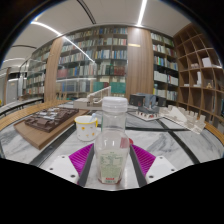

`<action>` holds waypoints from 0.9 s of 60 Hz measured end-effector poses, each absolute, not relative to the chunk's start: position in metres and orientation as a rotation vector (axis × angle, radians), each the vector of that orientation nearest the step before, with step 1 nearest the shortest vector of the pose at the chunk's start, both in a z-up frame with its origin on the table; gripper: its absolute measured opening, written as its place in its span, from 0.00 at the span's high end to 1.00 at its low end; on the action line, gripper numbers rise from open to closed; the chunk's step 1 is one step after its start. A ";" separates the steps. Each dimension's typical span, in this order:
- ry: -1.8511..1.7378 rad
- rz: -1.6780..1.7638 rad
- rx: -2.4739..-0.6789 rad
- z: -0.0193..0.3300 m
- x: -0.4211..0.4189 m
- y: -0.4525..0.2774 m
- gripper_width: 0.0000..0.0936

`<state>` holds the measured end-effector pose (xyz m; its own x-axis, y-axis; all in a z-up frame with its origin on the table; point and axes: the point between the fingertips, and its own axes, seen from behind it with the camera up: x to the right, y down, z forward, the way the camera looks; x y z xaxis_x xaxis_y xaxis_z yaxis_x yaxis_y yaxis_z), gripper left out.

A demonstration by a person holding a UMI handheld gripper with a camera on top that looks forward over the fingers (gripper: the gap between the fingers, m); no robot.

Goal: Pour water

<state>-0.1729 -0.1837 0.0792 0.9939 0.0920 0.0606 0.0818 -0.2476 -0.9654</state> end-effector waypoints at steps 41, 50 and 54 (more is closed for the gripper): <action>-0.326 -0.860 -1.624 0.211 -0.001 -0.087 0.57; -0.635 -1.182 -1.362 0.281 -0.036 -0.035 0.57; -0.796 -1.294 -1.220 0.301 -0.070 -0.018 0.57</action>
